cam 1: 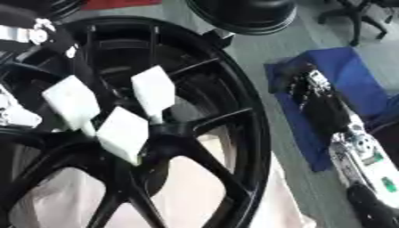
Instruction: Pull the pin out of the wheel hub.
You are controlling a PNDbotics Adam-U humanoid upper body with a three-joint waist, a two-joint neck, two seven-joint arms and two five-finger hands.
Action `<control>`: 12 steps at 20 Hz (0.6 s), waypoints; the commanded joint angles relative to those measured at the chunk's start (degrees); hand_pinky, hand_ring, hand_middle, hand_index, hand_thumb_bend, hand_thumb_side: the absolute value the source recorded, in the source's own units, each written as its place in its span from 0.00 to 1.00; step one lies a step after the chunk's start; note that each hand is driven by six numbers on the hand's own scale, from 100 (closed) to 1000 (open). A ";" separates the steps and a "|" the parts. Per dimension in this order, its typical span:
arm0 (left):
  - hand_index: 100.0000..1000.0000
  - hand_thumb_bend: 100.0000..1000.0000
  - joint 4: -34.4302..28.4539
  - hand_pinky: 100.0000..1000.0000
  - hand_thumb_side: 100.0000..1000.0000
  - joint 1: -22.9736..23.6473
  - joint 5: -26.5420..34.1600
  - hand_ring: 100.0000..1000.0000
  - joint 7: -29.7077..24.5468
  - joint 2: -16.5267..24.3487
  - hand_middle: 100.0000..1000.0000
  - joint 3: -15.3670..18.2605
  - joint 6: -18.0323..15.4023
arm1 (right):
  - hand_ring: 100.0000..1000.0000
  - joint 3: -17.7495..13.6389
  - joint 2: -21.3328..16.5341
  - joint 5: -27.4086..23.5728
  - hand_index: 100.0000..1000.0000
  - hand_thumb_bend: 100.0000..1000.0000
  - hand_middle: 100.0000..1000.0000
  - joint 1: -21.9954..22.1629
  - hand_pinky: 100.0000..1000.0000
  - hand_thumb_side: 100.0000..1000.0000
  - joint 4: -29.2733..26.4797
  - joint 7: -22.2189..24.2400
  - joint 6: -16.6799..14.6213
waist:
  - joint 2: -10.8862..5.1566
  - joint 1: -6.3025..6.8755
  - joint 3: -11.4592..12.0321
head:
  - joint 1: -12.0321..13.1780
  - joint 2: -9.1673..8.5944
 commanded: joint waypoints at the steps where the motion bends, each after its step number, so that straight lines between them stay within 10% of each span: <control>1: 0.75 0.33 -1.08 0.84 0.15 -1.05 0.91 0.69 0.02 1.11 0.66 0.40 0.39 | 0.63 -0.50 -0.69 0.25 0.67 0.00 0.46 0.04 1.00 0.79 -0.62 -0.14 0.08 | -1.74 0.07 -0.01 | -0.04 -0.54; 12: 0.45 0.16 -0.70 0.76 0.06 -0.81 0.22 0.48 0.02 1.12 0.34 0.34 1.05 | 0.63 -0.62 -0.45 -0.18 0.67 0.00 0.46 0.03 1.00 0.80 -0.55 -0.66 0.42 | -1.88 -0.01 0.03 | 0.30 -0.51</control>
